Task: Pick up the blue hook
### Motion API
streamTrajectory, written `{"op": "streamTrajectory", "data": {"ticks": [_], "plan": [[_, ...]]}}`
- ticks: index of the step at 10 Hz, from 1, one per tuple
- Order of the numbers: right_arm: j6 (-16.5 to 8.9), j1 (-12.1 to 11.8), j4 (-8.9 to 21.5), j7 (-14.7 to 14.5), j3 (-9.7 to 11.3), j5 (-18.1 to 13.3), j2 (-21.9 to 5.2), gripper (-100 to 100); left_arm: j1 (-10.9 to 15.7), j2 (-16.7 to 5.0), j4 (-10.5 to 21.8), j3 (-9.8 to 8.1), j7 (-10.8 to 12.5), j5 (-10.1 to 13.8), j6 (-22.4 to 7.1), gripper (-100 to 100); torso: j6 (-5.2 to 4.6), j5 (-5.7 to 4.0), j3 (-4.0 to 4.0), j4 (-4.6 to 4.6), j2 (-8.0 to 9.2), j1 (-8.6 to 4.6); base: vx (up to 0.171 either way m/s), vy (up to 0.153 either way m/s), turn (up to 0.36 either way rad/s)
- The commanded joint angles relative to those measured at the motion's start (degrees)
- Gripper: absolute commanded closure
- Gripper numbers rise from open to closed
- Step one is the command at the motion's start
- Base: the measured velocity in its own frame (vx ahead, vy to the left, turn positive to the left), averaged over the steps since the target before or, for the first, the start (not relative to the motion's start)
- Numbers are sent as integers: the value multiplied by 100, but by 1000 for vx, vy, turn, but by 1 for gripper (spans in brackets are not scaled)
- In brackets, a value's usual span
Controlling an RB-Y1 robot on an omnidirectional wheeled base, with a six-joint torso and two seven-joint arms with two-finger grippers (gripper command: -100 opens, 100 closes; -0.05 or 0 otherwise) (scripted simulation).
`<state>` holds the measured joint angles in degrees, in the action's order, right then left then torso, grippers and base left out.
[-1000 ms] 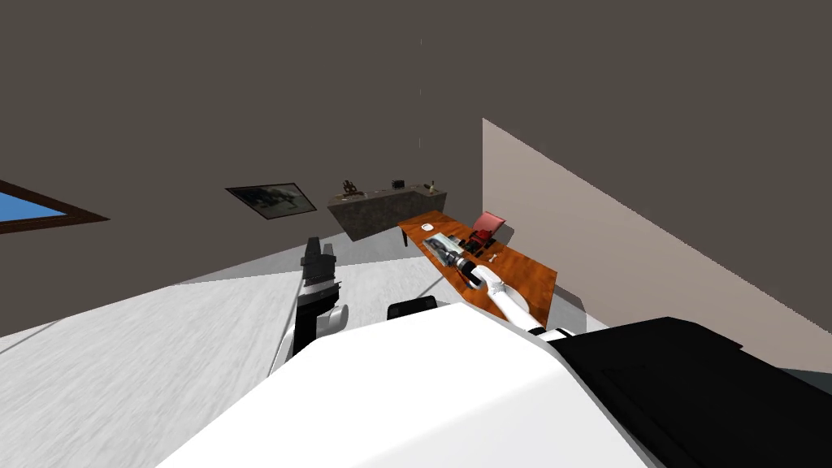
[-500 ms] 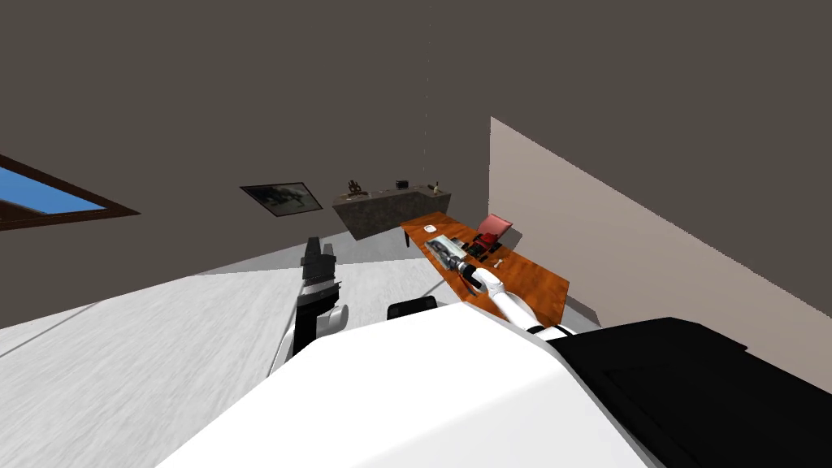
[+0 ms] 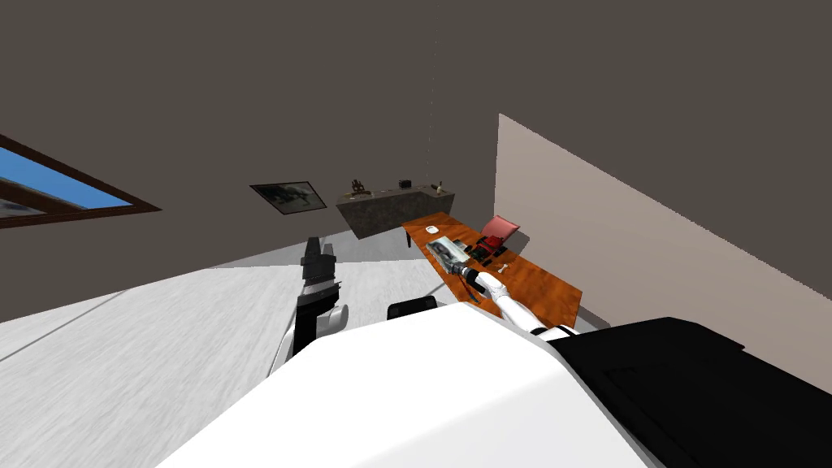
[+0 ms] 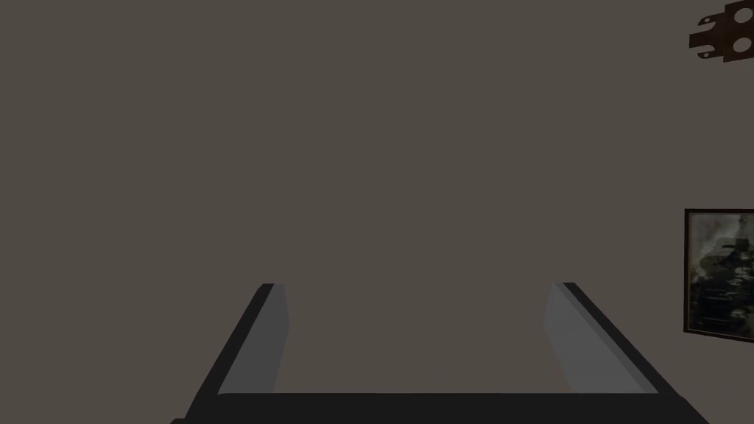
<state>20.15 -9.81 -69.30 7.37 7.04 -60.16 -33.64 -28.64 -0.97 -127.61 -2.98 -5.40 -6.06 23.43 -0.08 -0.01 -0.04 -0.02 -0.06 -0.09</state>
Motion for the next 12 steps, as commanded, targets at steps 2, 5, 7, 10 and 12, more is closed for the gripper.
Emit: {"op": "streamTrajectory", "data": {"ticks": [2,5,7,10,12], "plan": [[-17,33,440,19,108,-338,-69,-100,0,0,0,0,0,0,0,0,0,-1,-2,0,-3,-3,45,-51,88],[-25,15,790,22,179,-549,-102,-100,-1,0,0,-1,0,0,0,0,-1,-3,-9,-3,-14,-12,54,-57,63],[-27,-11,1050,23,251,-747,-129,-100,0,0,0,0,0,0,0,0,-1,0,0,0,1,0,22,-33,53],[-15,-80,1506,20,391,-1096,-163,-100,-1,0,0,0,0,0,0,0,-1,0,-2,-1,-4,2,37,-34,62],[-15,-80,1506,20,391,-1096,-163,-100,-1,0,0,0,0,0,0,0,-2,1,-2,0,-3,3,24,-20,13]]}}
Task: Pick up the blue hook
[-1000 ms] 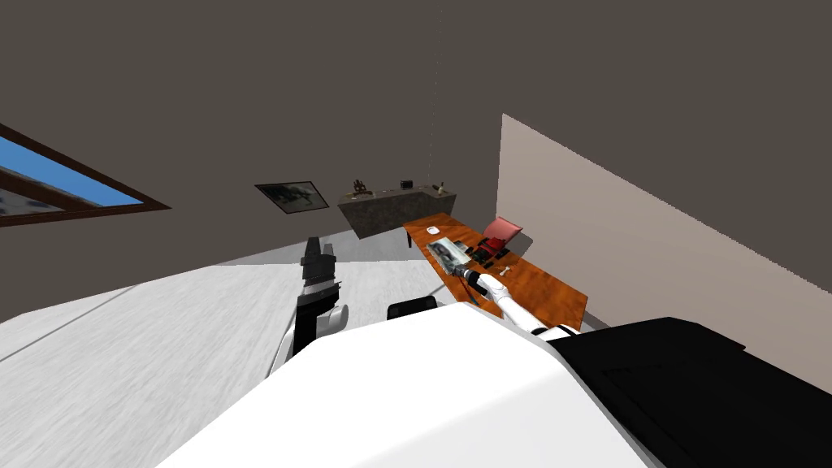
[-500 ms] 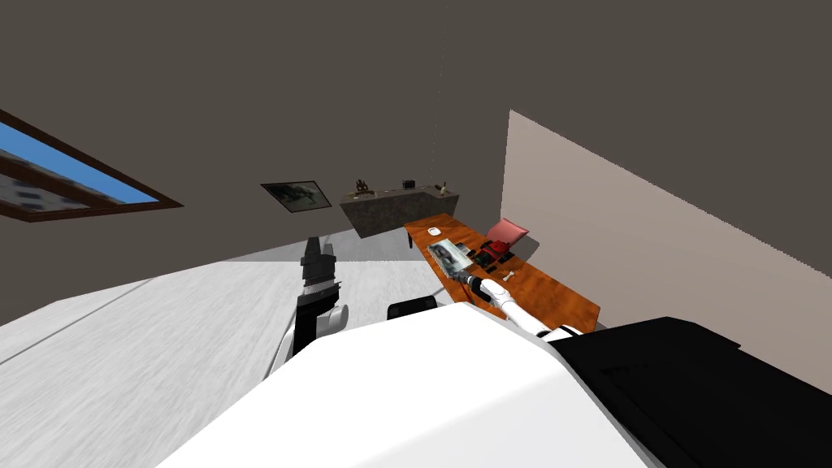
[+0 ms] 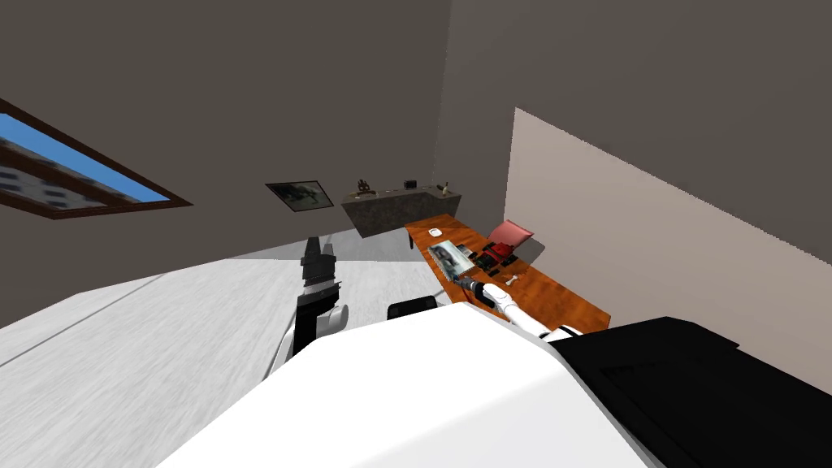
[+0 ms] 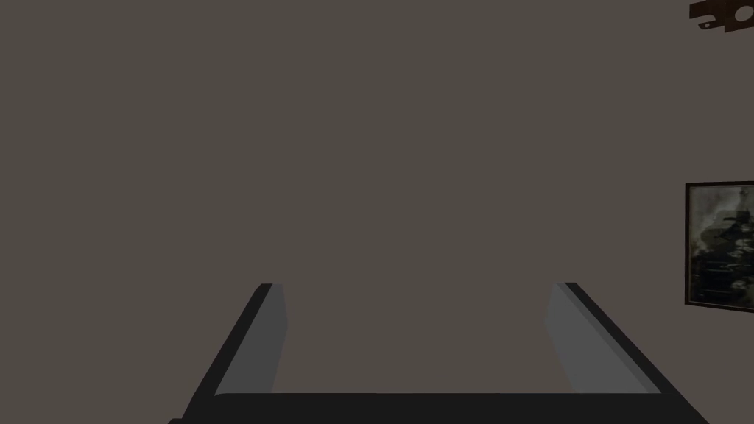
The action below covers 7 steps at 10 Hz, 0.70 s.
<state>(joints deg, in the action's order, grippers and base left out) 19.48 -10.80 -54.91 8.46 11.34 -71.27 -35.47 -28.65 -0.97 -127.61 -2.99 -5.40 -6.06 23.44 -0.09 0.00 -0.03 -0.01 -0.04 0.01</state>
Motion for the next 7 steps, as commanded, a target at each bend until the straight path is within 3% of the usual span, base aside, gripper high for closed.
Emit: {"op": "streamTrajectory", "data": {"ticks": [1,7], "plan": [[64,-20,262,-92,27,-135,10,-100,0,0,0,0,0,0,0,0,0,0,0,0,0,0,19,-10,51],[130,-183,815,-117,235,-579,-3,-100,0,0,0,0,0,0,0,0,1,1,0,1,0,6,26,-9,34]]}}
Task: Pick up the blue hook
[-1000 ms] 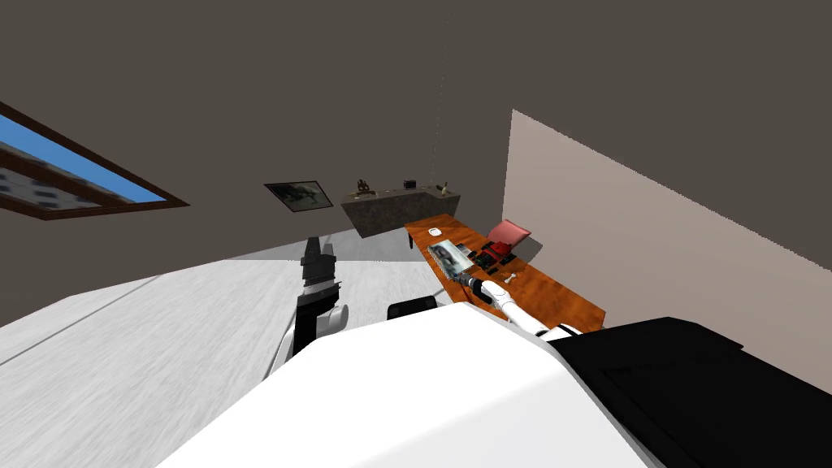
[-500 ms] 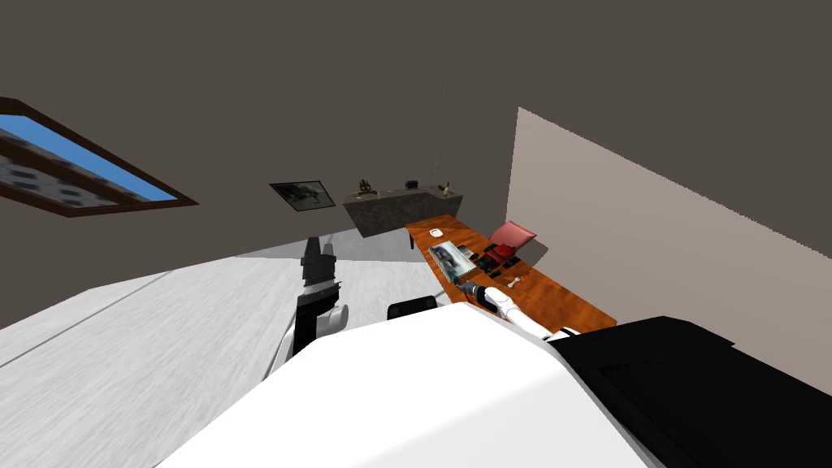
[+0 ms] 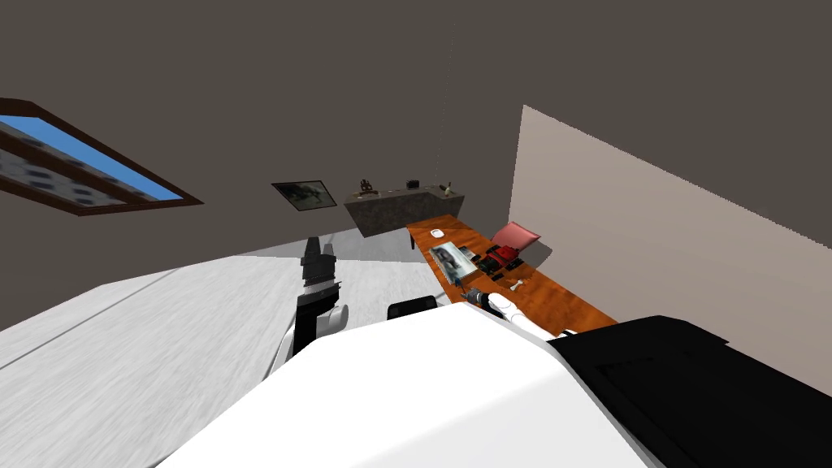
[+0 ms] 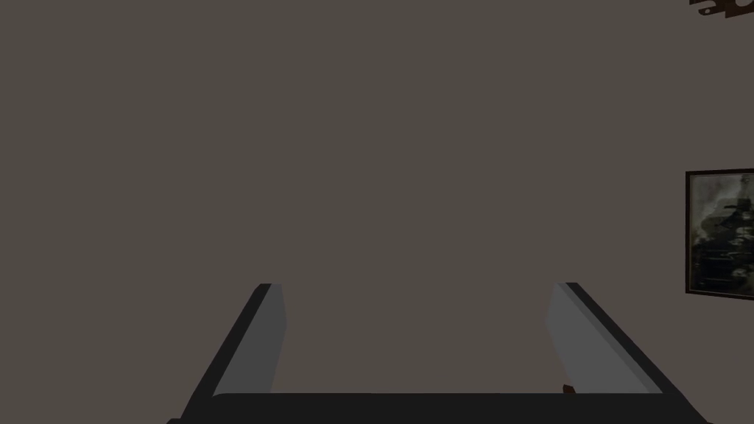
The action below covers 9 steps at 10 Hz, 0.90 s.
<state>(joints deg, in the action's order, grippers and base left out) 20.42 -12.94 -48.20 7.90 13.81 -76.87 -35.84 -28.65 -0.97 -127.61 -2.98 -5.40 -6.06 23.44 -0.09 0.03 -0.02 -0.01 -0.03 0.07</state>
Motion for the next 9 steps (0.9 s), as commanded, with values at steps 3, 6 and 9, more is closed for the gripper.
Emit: {"op": "streamTrajectory", "data": {"ticks": [3,6,9], "plan": [[83,-63,332,-75,84,-177,56,-100,0,0,0,0,0,0,0,0,1,0,0,0,0,0,16,0,17],[-118,-23,349,-124,149,-80,211,-100,0,0,0,0,0,0,0,0,1,0,3,1,5,1,6,-18,31],[-366,53,556,-332,227,51,510,-100,0,-1,0,-1,0,0,0,0,2,-7,1,1,1,-31,12,-86,64]]}}
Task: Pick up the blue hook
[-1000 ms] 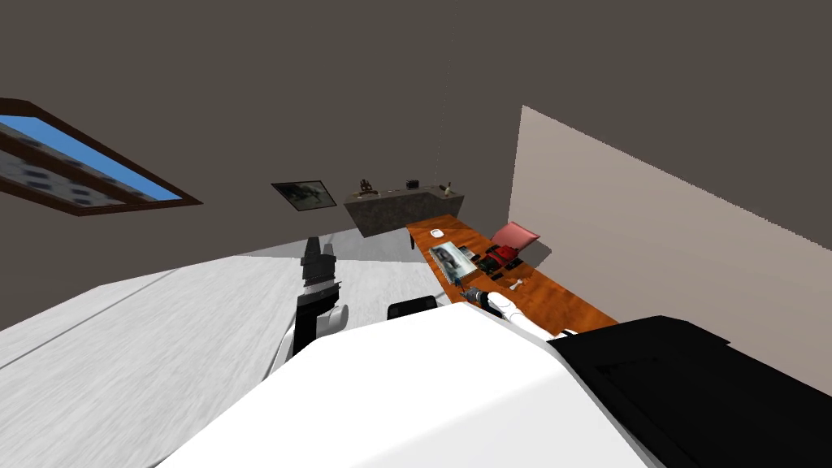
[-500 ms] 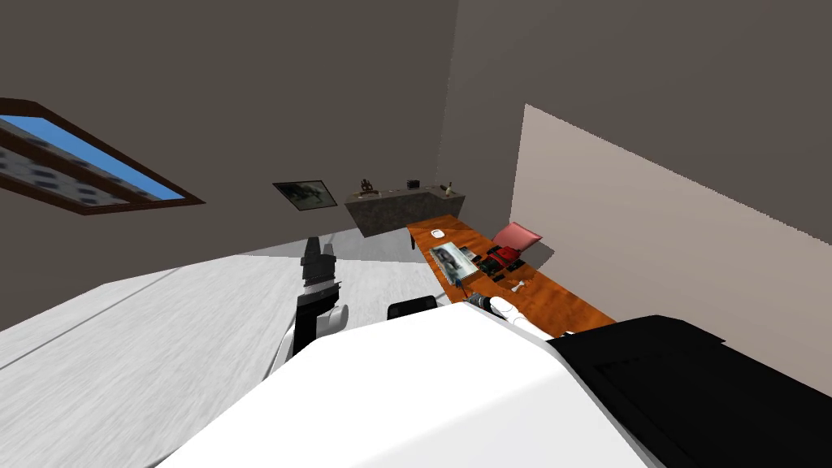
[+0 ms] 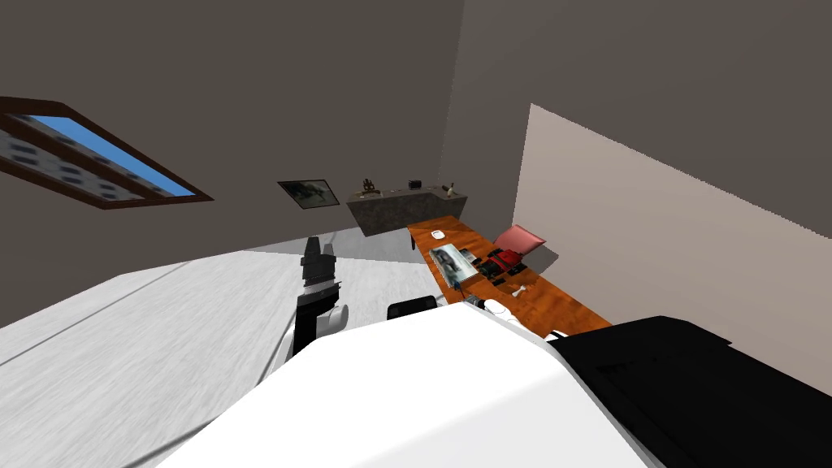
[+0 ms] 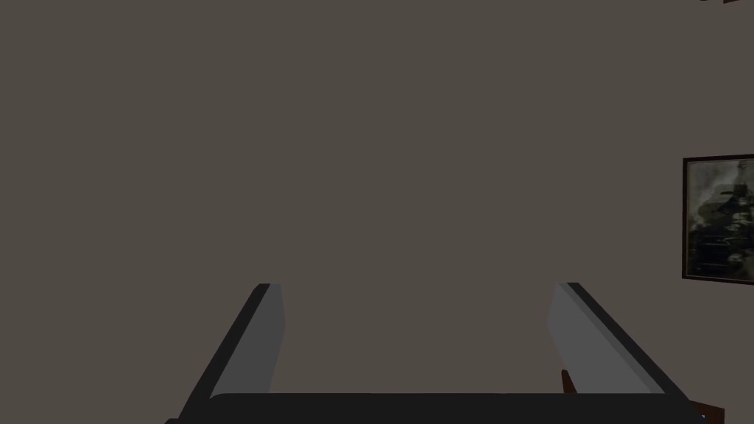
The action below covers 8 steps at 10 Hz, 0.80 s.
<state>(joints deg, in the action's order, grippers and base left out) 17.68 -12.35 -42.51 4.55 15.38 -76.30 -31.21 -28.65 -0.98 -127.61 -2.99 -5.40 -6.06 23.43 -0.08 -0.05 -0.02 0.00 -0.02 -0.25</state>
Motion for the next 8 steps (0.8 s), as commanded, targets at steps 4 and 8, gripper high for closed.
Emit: {"op": "streamTrajectory", "data": {"ticks": [4,8], "plan": [[10,2,14,-56,-3,16,27,100,0,1,0,1,0,0,0,0,-1,9,1,1,1,20,2,-12,4],[31,-45,-117,108,31,-71,-103,100,0,1,0,1,0,0,0,0,0,5,-2,0,-3,15,0,9,-16]]}}
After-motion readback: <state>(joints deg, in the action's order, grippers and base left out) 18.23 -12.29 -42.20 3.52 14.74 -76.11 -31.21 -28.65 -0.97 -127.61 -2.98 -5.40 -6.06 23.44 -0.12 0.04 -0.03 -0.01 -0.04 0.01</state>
